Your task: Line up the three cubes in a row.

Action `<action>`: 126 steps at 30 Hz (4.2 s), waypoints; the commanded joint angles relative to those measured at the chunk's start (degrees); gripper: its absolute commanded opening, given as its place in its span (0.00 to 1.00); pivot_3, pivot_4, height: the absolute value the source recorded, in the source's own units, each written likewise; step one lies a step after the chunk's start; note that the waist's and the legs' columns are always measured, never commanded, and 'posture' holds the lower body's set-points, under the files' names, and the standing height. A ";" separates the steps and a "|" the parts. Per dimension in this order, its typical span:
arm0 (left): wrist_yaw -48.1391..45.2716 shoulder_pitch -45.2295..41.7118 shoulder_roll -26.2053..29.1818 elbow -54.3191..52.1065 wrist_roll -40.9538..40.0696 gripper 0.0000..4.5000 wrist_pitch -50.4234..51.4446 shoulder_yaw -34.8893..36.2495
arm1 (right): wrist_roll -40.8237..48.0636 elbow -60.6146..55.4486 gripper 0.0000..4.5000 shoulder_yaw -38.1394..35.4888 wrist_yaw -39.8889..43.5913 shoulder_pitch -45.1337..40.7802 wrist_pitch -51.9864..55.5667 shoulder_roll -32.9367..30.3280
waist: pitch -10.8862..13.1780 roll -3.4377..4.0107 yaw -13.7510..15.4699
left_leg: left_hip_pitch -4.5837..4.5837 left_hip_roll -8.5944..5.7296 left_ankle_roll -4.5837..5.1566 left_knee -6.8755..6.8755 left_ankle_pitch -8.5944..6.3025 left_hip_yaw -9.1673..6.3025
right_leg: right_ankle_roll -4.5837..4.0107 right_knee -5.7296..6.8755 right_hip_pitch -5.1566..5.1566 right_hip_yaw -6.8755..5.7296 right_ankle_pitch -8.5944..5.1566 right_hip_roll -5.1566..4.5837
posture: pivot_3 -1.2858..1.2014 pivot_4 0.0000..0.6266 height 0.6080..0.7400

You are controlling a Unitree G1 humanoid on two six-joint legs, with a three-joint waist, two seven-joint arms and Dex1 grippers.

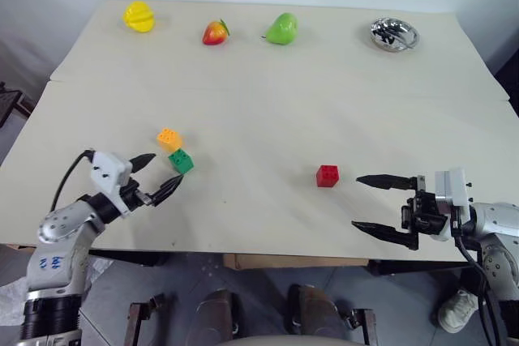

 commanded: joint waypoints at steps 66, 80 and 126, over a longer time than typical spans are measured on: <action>-1.98 14.76 -4.78 -1.73 -1.37 0.99 -13.59 19.93 | 0.36 -3.58 1.00 2.68 -8.55 -3.44 -3.84 11.14 | 0.02 -0.18 0.65 | -0.07 -0.07 0.05 0.14 0.12 -0.26 | 0.05 0.14 0.01 0.04 0.03 -0.04 | 0.52 0.24 1.00; 13.51 3.25 -8.91 -5.86 0.79 0.99 -3.45 9.59 | 0.30 3.85 1.00 2.55 -1.47 -5.43 -5.09 8.26 | -0.07 -0.30 1.36 | -0.03 -0.04 0.01 0.14 0.08 -0.24 | -0.01 0.17 0.04 0.02 0.09 -0.03 | 0.52 0.24 1.00; -48.48 -52.21 -6.47 72.23 16.99 0.33 -44.13 -18.35 | 2.90 -12.46 1.00 -5.98 -7.51 14.37 1.23 4.21 | -0.06 -0.36 1.65 | -0.13 -0.20 0.03 0.17 0.10 0.63 | 0.04 0.06 -0.15 -0.01 0.11 0.17 | 0.52 0.24 1.00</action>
